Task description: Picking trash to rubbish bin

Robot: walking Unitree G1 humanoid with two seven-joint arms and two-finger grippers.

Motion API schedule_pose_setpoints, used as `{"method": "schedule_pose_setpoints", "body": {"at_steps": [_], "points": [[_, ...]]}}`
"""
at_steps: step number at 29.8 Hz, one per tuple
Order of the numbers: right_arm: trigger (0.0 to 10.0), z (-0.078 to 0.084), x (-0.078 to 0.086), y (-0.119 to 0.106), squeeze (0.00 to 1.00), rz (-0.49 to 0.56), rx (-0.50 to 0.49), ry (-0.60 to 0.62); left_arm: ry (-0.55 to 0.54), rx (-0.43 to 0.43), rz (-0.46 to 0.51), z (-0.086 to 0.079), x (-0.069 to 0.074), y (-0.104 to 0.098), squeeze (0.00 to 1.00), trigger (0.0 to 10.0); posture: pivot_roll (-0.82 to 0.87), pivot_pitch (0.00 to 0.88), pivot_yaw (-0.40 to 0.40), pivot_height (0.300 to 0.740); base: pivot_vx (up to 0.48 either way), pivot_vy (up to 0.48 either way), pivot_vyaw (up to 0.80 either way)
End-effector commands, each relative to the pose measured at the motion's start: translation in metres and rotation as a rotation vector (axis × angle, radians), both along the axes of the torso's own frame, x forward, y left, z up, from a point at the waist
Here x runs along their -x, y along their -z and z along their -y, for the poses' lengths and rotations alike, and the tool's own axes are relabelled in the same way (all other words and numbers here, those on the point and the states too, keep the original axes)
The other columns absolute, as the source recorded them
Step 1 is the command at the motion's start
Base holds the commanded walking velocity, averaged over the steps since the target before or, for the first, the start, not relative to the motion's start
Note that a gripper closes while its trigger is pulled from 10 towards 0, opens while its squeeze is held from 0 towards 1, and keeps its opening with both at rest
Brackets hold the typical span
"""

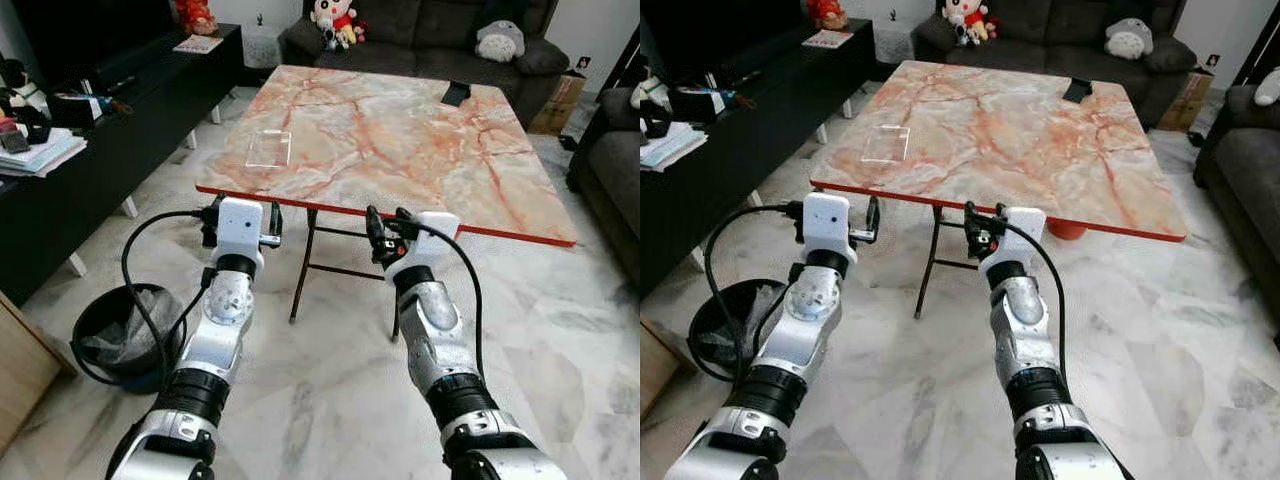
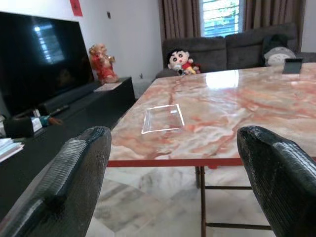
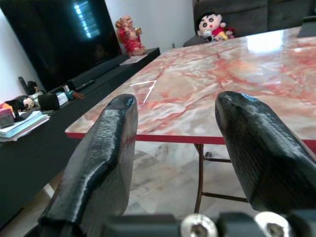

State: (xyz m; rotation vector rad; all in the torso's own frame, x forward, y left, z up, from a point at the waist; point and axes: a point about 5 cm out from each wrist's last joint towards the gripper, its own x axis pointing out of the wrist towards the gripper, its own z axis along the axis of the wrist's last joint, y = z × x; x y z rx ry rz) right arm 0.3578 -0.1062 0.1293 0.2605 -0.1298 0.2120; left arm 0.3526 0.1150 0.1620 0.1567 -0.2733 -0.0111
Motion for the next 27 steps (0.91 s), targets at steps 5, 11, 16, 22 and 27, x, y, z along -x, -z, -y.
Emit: {"method": "schedule_pose_setpoints", "body": {"at_steps": [5,11,16,22,27], "points": [[10.0,-0.0026,-0.0009,-0.0085,0.00,0.033,0.003,-0.017,-0.012,-0.004,0.014,-0.0030,-0.0001,-0.0049,0.00,10.0,0.21,0.000,-0.067,0.740,0.412,0.000,0.00],[10.0,-0.0042,-0.0009,-0.0102,0.00,0.035,-0.013,-0.024,-0.011,0.000,0.017,-0.0025,-0.0001,-0.0060,0.00,10.0,0.21,0.000,-0.067,0.740,0.416,0.000,0.63],[10.0,-0.0032,-0.0013,-0.0102,0.00,0.031,-0.013,-0.023,-0.010,0.003,0.015,-0.0016,0.0004,-0.0051,0.00,10.0,0.20,0.000,-0.071,0.740,0.413,0.000,0.00],[10.0,-0.0068,-0.0001,-0.0115,0.00,0.045,-0.002,-0.041,-0.009,0.003,0.018,-0.0006,0.0013,-0.0050,0.00,10.0,0.21,0.000,-0.077,0.740,0.412,0.000,0.00],[10.0,-0.0089,-0.0005,-0.0127,0.00,0.043,-0.019,-0.047,-0.009,0.003,0.022,-0.0013,0.0010,-0.0066,0.00,10.0,0.21,0.000,-0.077,0.740,0.414,0.000,0.00]]}}
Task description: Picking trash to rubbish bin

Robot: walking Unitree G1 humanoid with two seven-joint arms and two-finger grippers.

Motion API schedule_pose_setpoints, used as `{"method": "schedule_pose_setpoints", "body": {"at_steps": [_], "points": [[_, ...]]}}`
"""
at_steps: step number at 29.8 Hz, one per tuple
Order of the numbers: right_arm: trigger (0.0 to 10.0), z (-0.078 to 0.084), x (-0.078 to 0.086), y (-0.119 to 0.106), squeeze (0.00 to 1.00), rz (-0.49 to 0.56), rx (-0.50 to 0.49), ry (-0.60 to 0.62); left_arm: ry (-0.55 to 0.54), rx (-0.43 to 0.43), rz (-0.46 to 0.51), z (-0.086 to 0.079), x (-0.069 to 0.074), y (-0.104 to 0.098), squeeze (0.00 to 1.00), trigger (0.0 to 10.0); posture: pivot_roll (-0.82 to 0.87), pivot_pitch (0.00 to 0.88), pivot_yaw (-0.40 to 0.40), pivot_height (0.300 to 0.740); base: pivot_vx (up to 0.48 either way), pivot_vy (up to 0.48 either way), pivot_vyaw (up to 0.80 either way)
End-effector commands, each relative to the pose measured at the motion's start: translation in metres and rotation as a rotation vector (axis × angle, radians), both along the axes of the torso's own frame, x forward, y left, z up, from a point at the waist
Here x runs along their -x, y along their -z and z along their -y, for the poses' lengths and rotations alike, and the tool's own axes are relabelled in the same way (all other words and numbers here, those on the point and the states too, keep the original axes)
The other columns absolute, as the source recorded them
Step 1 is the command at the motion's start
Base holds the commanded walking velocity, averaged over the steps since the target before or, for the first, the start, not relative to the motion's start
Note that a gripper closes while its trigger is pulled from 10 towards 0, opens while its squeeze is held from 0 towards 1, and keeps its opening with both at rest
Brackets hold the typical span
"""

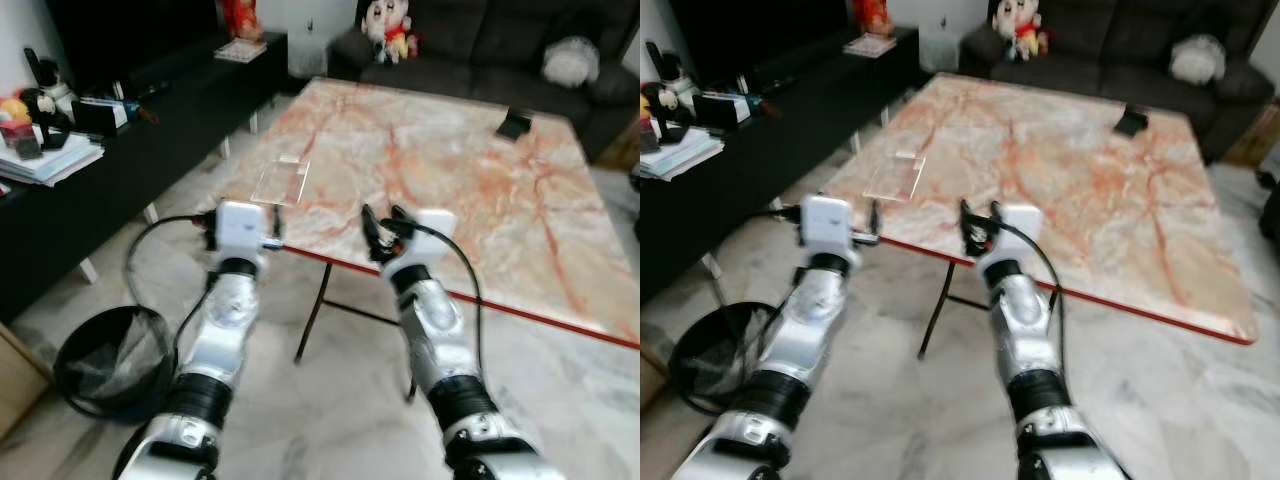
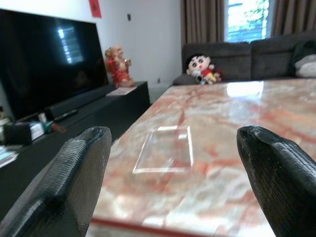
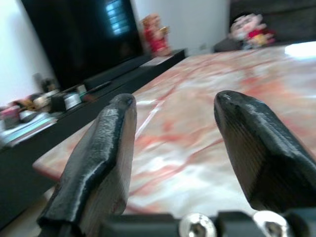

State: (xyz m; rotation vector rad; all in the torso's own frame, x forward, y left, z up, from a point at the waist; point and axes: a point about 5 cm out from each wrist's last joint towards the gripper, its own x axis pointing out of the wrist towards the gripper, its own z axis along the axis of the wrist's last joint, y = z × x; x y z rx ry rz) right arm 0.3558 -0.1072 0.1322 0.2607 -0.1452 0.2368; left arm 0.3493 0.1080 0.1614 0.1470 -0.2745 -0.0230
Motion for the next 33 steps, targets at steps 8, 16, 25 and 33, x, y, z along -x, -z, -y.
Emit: {"method": "schedule_pose_setpoints", "body": {"at_steps": [8,16,25,33], "points": [[10.0,-0.0091,-0.0027,-0.0083,0.00,0.018,-0.015,-0.028,-0.018,-0.001,0.027,-0.0069,-0.0014,-0.0076,0.00,10.0,0.21,0.000,-0.082,0.740,0.414,0.000,0.00],[10.0,-0.0086,-0.0024,-0.0073,0.00,0.016,-0.006,-0.031,-0.017,0.004,0.035,-0.0066,-0.0014,-0.0095,0.00,10.0,0.21,0.000,-0.085,0.740,0.412,0.000,0.00],[10.0,-0.0081,-0.0030,-0.0082,0.00,0.022,0.017,-0.034,-0.029,0.011,0.054,-0.0072,-0.0037,-0.0166,0.00,10.0,0.22,0.000,-0.096,0.740,0.414,0.000,0.17],[10.0,-0.0068,-0.0036,-0.0061,0.00,0.004,0.006,-0.027,-0.037,0.013,0.051,-0.0091,-0.0036,-0.0154,0.00,10.0,0.21,0.000,-0.101,0.740,0.411,0.000,0.23]]}}
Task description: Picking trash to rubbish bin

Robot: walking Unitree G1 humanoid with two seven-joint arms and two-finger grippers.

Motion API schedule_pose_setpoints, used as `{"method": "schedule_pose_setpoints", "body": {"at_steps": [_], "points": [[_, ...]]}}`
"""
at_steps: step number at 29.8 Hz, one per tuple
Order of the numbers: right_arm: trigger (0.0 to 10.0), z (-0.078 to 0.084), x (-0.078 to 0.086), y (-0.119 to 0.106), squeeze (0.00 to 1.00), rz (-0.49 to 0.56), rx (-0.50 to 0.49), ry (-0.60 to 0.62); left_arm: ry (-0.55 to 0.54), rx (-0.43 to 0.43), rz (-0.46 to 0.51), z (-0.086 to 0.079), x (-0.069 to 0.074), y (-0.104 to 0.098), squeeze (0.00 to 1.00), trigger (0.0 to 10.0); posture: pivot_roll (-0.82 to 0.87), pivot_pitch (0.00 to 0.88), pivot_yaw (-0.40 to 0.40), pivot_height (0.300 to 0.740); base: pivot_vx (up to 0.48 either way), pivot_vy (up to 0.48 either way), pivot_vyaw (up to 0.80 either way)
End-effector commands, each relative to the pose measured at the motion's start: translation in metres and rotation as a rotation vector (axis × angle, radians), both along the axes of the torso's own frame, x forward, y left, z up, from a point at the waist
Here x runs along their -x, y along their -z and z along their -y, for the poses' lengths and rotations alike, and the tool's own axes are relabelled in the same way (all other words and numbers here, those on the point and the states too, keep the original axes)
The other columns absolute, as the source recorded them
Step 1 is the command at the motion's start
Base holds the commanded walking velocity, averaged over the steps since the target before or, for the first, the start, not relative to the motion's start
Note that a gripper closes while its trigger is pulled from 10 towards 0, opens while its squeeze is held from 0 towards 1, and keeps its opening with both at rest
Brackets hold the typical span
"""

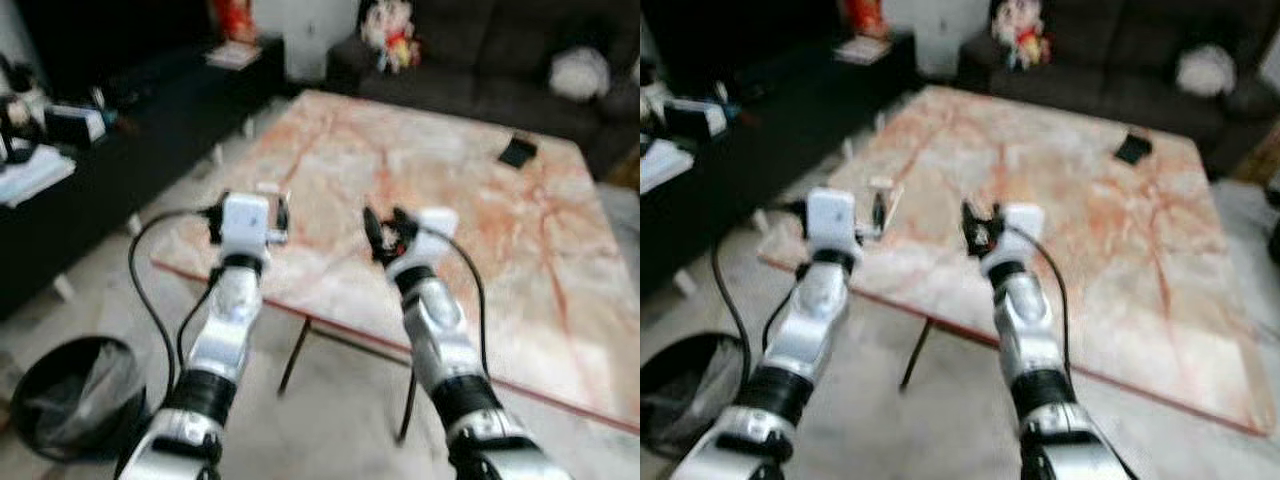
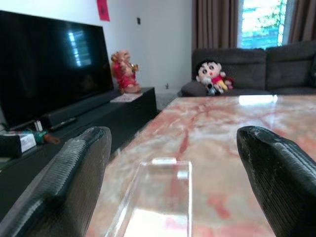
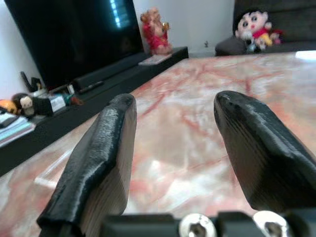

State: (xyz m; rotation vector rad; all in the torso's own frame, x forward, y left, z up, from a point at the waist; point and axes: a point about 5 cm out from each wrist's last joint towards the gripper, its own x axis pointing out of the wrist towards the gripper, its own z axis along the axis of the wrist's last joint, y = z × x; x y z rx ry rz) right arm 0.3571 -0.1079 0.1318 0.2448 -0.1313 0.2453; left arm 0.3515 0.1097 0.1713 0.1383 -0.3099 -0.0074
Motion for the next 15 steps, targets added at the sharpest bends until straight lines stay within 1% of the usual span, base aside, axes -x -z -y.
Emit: {"method": "schedule_pose_setpoints", "body": {"at_steps": [1,9,15], "points": [[10.0,-0.0074,-0.0023,-0.0067,0.00,0.015,-0.012,-0.020,-0.027,0.003,0.015,-0.0074,-0.0015,-0.0058,0.00,10.0,0.21,0.000,-0.104,0.740,0.412,0.000,0.00],[10.0,-0.0074,-0.0024,-0.0083,0.00,0.024,0.006,-0.026,-0.032,0.011,0.017,-0.0065,-0.0017,-0.0064,0.00,10.0,0.21,0.000,-0.108,0.740,0.412,0.000,0.00],[10.0,-0.0049,-0.0028,-0.0076,0.00,0.014,-0.009,-0.014,-0.030,0.011,0.011,-0.0065,-0.0016,-0.0052,0.00,10.0,0.21,0.000,-0.110,0.740,0.414,0.000,0.00]]}}
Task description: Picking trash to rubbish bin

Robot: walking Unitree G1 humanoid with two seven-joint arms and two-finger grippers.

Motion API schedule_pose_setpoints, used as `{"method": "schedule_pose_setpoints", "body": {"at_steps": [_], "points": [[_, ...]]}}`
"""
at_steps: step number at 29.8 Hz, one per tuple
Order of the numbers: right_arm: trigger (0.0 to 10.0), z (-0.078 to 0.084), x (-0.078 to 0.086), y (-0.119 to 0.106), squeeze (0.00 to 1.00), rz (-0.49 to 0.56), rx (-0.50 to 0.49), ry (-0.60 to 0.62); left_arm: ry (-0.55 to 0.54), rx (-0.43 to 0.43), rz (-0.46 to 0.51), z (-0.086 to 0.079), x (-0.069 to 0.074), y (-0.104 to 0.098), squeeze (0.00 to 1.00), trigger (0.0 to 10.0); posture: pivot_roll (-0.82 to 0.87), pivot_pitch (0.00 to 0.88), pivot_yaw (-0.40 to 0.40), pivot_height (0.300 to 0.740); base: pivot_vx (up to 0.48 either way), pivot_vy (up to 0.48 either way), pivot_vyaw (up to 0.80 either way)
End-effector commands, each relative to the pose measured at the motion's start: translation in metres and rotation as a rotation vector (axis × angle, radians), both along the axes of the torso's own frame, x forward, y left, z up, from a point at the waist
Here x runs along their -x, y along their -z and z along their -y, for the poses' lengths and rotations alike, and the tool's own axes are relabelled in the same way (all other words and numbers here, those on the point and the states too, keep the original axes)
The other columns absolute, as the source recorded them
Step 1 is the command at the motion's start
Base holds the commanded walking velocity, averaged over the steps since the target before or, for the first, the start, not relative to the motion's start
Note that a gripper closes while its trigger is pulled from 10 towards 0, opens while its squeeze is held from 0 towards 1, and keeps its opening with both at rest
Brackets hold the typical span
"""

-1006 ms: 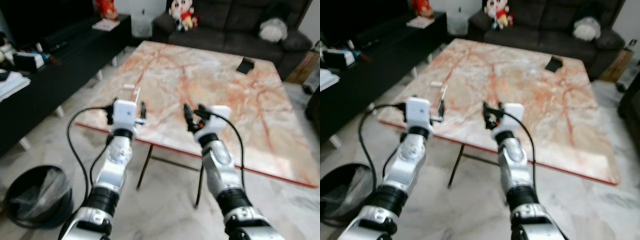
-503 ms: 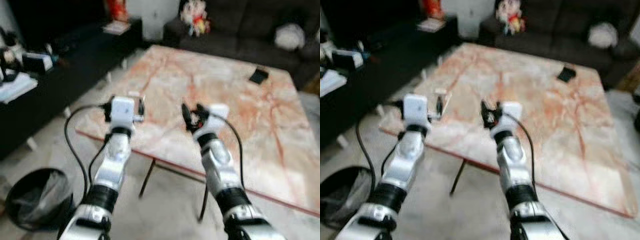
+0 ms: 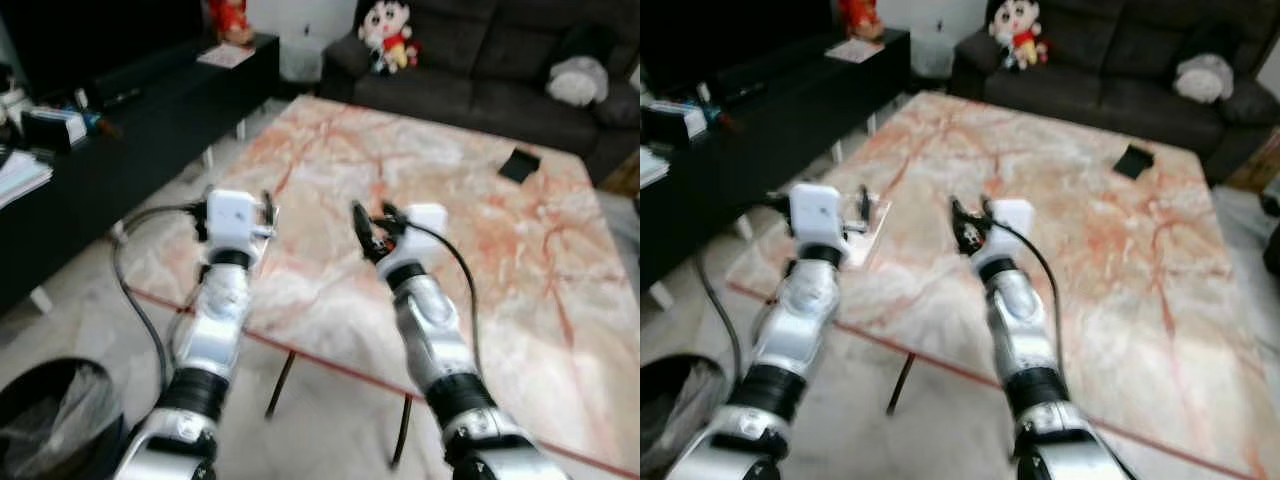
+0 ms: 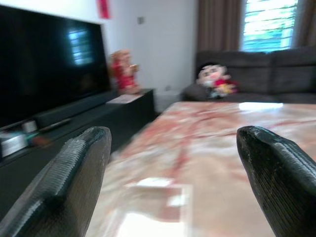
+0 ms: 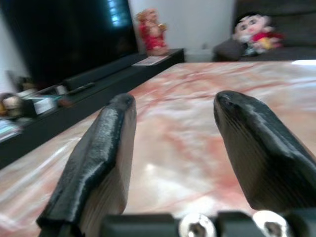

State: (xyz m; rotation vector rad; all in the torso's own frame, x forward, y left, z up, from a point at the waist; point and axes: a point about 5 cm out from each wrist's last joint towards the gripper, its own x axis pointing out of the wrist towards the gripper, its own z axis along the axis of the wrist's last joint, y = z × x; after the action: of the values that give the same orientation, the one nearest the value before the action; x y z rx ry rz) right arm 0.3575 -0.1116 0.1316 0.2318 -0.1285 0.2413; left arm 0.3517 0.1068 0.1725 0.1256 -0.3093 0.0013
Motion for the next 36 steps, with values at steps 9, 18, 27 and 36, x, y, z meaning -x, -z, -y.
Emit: {"method": "schedule_pose_setpoints", "body": {"at_steps": [9,18,27,36], "points": [[10.0,-0.008,-0.002,-0.007,0.00,0.009,-0.033,-0.015,-0.025,-0.003,0.011,-0.009,-0.001,-0.004,0.00,10.0,0.21,0.000,-0.110,0.740,0.412,0.000,0.00],[10.0,-0.009,-0.002,-0.007,0.00,0.012,-0.028,-0.021,-0.025,-0.005,0.015,-0.010,-0.001,-0.005,0.00,10.0,0.21,0.000,-0.105,0.740,0.412,0.000,0.00],[10.0,-0.010,-0.002,-0.006,0.00,0.007,-0.030,-0.022,-0.024,-0.008,0.016,-0.010,-0.002,-0.006,0.00,10.0,0.21,0.000,-0.103,0.740,0.412,0.000,0.00],[10.0,-0.011,-0.001,-0.005,0.00,0.000,-0.031,-0.026,-0.032,-0.038,-0.034,-0.010,-0.001,0.006,0.00,10.0,0.21,0.000,-0.100,0.740,0.127,0.000,0.00]]}}
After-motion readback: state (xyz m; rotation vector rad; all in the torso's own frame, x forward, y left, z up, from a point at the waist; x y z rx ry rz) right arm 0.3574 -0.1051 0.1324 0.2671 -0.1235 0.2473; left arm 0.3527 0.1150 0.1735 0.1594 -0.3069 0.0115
